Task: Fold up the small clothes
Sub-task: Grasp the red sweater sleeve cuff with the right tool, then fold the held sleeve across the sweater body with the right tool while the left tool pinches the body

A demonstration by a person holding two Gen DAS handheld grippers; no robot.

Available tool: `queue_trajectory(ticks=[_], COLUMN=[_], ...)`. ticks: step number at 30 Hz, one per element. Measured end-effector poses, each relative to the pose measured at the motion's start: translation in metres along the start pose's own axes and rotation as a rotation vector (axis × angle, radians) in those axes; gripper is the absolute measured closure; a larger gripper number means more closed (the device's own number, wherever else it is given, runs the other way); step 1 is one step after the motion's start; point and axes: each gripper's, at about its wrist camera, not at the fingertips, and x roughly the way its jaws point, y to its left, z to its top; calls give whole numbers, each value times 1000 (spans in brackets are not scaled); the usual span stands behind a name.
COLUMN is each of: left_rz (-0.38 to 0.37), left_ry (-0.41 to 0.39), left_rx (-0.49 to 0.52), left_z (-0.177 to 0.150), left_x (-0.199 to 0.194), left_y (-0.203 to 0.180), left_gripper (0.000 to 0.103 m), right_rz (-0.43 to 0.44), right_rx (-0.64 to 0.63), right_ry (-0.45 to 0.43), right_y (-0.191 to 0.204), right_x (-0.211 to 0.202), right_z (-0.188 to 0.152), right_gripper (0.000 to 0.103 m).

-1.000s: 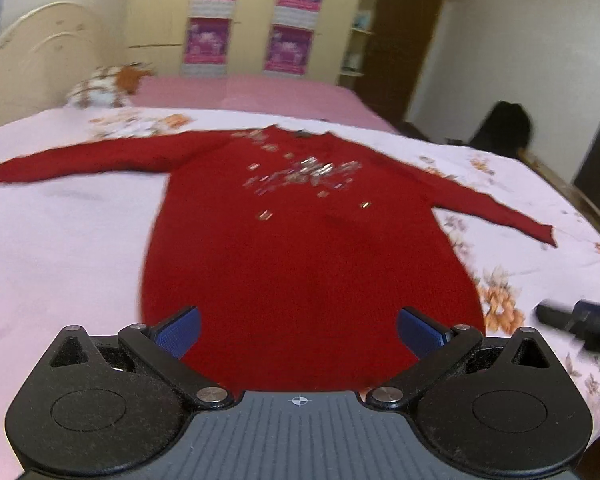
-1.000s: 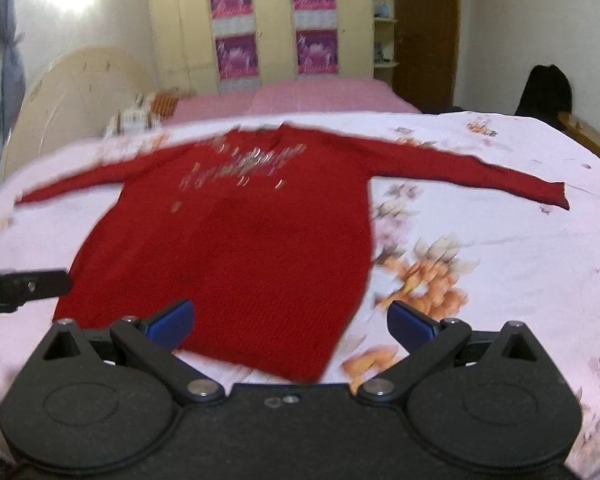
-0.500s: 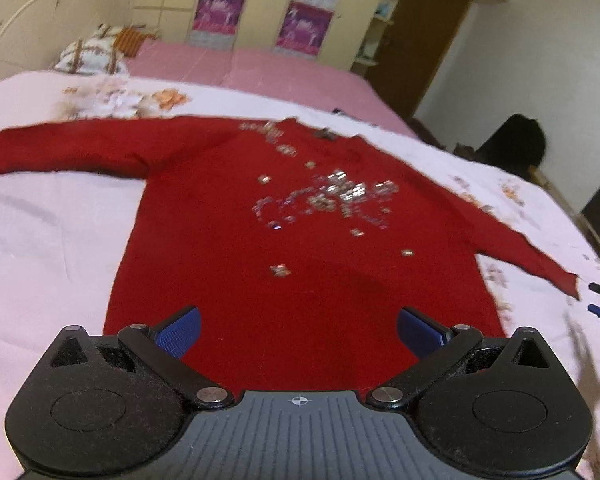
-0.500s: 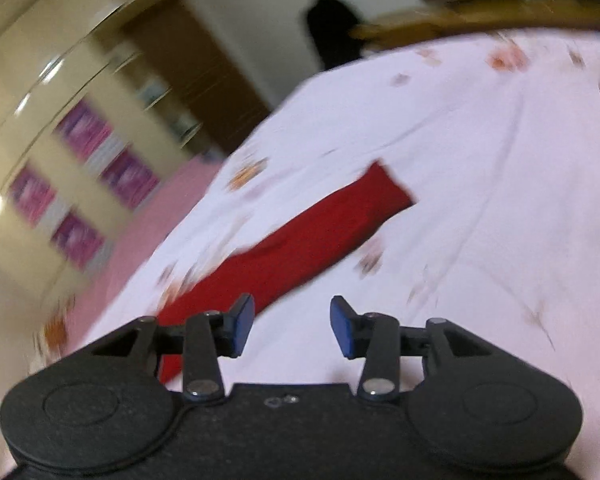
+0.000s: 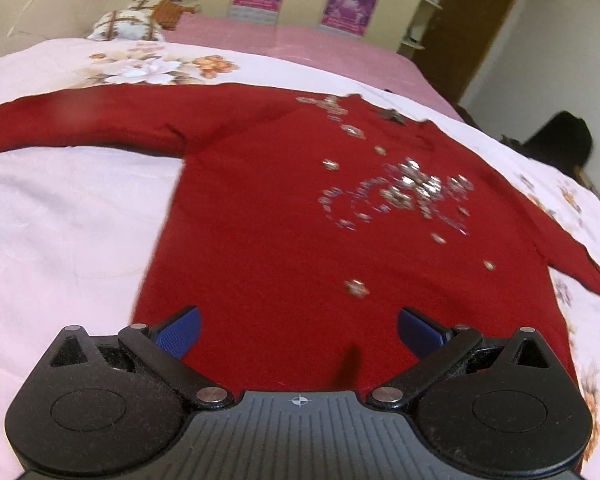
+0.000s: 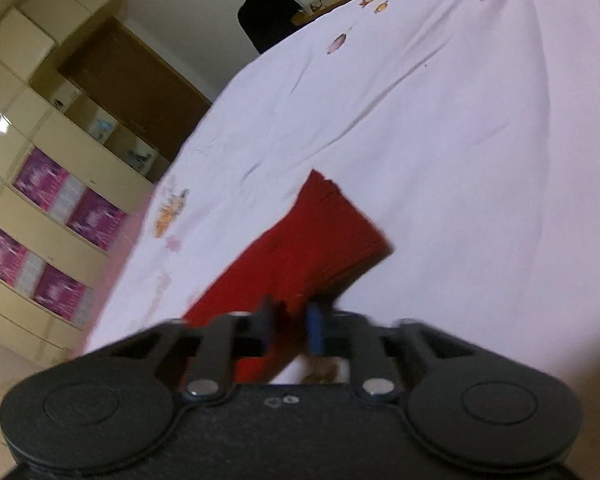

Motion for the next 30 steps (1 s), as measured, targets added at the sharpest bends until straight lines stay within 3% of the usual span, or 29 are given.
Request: queue_trajectory(ticks=[3,7,12,17,22,24,26,30], left_rz=[37,81,109,159,144,104,46,-128], left_ry=[-7,-17,-86,-115,-139,-137,-132,-122], left_rx=[-26,-58,-114,-163,-191,-201,-190,-123], left_z=[2,-4,-11,-16,-11,-3,9,46], left_x=[-2,-9,-32,-46,-50,-42,-31,14], left_y=[16,38,63,89,107,105,95,46], left_gripper=[0,0,0,0,0,0,0,0], right_rz=[-31,111,354,498,490,514,525,543], right_rx=[-201,-536,-790,-977,-1096,-1141,-1140,-1067], right_ry=[-53,-89,61,241,352,314,301,253], right_y=[41,142,265,343,365,363,362,333], right_x=[-11,-32,-34,-27,-16,-25,-35,-69], right_z=[1,-40,-150,-272,-350,-363,-356,-323], right_gripper=[97,97,97,97,96,88,77,75])
